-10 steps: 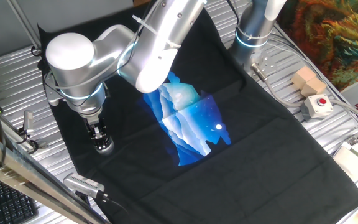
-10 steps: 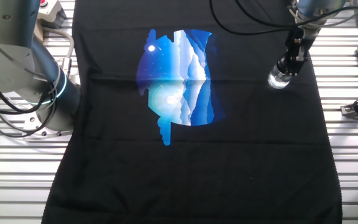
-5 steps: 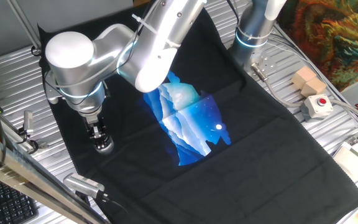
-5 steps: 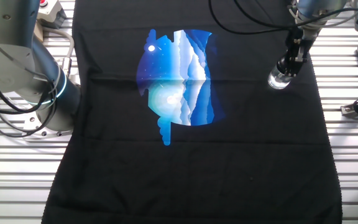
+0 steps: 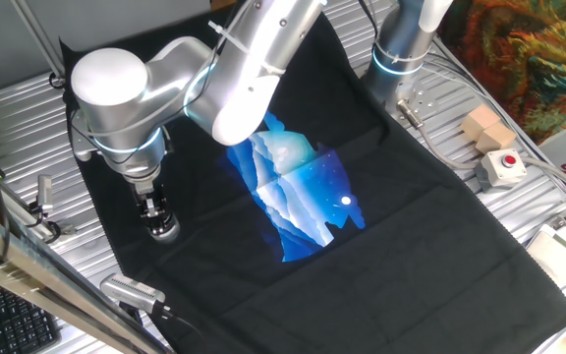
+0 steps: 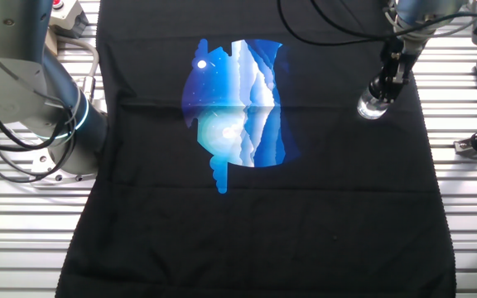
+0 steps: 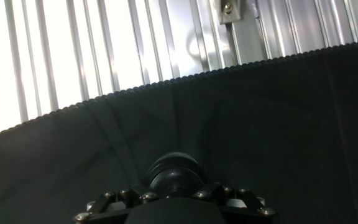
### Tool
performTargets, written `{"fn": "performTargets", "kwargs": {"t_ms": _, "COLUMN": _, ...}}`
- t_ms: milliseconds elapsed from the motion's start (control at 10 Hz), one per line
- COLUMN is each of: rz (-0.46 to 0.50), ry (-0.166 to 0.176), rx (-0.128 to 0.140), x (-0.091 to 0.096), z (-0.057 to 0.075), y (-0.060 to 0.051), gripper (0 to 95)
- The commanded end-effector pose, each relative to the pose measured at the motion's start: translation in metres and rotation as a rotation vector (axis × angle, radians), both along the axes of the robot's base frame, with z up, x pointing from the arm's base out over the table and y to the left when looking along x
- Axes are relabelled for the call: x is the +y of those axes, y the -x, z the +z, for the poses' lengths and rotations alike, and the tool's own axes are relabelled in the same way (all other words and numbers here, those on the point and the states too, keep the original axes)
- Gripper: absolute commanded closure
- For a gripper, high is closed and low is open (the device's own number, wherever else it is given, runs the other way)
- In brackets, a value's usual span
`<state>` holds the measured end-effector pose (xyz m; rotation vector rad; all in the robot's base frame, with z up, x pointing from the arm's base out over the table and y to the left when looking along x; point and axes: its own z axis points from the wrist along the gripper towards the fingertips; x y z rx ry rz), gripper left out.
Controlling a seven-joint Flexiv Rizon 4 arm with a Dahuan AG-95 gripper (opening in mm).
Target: Screw the lid onto the jar
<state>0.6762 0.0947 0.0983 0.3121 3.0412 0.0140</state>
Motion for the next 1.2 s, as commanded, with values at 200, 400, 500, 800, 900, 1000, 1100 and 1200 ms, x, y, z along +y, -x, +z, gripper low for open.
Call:
{"fn": "performTargets", "kwargs": {"t_ms": 200, "rz": 0.008, "ry": -0.001, "rx": 0.001, "x": 0.0003, "z": 0.0001, "y": -0.0004, "gripper": 95.0}}
{"fn": "performTargets", "kwargs": {"t_ms": 400, "rz": 0.012, "ry": 0.003, "rx": 0.0, "x": 0.0018, "z": -0.0003, "y": -0.0006, "gripper": 95.0}}
{"fn": "performTargets", "kwargs": {"t_ms": 500, "rz": 0.014, "ry": 0.003, "rx": -0.003, "x": 0.0026, "z": -0.0005, "y": -0.0008, "gripper": 95.0}}
{"fn": "performTargets", "kwargs": {"t_ms": 800, "rz": 0.012, "ry": 0.002, "rx": -0.008, "x": 0.0057, "z": -0.0005, "y": -0.0016, "gripper": 95.0}}
{"fn": "performTargets", "kwargs": {"t_ms": 900, "rz": 0.008, "ry": 0.003, "rx": -0.007, "x": 0.006, "z": -0.0006, "y": -0.0016, "gripper": 95.0}}
{"fn": "performTargets", "kwargs": {"t_ms": 1000, "rz": -0.001, "ry": 0.005, "rx": -0.005, "x": 0.0062, "z": -0.0008, "y": -0.0017, "gripper": 95.0}}
{"fn": "performTargets", "kwargs": {"t_ms": 1100, "rz": -0.014, "ry": 0.004, "rx": -0.004, "x": 0.0061, "z": -0.001, "y": -0.0017, "gripper": 95.0}}
{"fn": "performTargets", "kwargs": {"t_ms": 1200, "rz": -0.017, "ry": 0.004, "rx": -0.006, "x": 0.0061, "z": -0.0013, "y": -0.0017, "gripper": 95.0}}
